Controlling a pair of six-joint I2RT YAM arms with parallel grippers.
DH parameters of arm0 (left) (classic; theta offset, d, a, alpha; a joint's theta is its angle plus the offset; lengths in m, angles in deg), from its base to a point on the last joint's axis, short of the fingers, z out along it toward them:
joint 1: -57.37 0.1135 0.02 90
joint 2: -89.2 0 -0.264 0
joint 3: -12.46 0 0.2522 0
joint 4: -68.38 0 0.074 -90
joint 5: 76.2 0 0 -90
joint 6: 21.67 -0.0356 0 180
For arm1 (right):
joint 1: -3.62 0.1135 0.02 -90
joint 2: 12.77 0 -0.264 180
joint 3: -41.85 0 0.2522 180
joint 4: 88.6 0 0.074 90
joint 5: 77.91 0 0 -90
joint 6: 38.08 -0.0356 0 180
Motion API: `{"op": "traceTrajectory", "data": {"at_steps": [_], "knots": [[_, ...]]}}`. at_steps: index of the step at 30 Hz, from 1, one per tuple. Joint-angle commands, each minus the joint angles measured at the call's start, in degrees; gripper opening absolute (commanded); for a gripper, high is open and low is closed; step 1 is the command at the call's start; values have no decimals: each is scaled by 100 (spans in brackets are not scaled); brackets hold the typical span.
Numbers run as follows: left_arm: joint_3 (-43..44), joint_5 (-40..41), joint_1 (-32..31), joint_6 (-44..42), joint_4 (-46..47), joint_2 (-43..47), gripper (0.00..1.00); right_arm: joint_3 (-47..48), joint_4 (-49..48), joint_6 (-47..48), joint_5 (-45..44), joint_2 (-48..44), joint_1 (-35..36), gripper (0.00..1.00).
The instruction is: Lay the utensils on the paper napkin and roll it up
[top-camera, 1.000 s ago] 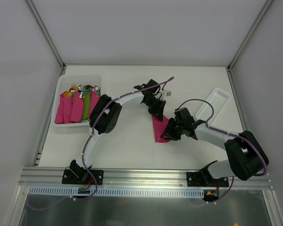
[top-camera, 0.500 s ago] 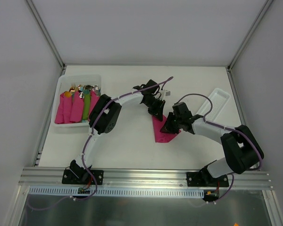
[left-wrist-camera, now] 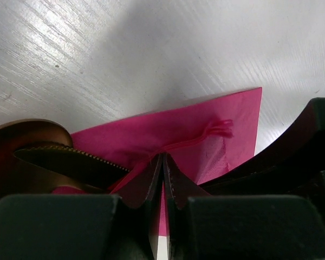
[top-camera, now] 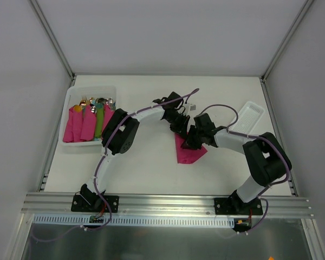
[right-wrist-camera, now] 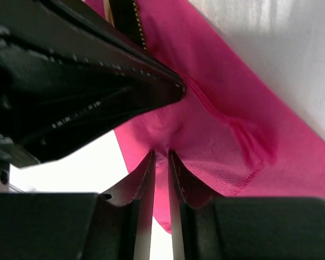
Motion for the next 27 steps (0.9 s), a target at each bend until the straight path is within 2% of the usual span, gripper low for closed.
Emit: {"op": "traceTrajectory", "data": {"at_steps": [1,5,7,11,18,27], "knots": [[-241,575,-13,-118,-153,79,6,149,45,94,-164,239,-20,17],[-267,505,110,-48,-153,325,13,61,80,94,-103,406,-29,15],[-302,470,224,5,-162,553,21,-9,80,129,-68,468,-20,13],[-381,443,426,13,-162,1045,27,-168,1,260,20,529,-11,11],[-706,470,769,137,-153,1801,29,-361,-315,472,451,740,67,10],[-1137,74,647,339,-127,1855,29,-484,-641,524,732,784,243,8]]}}
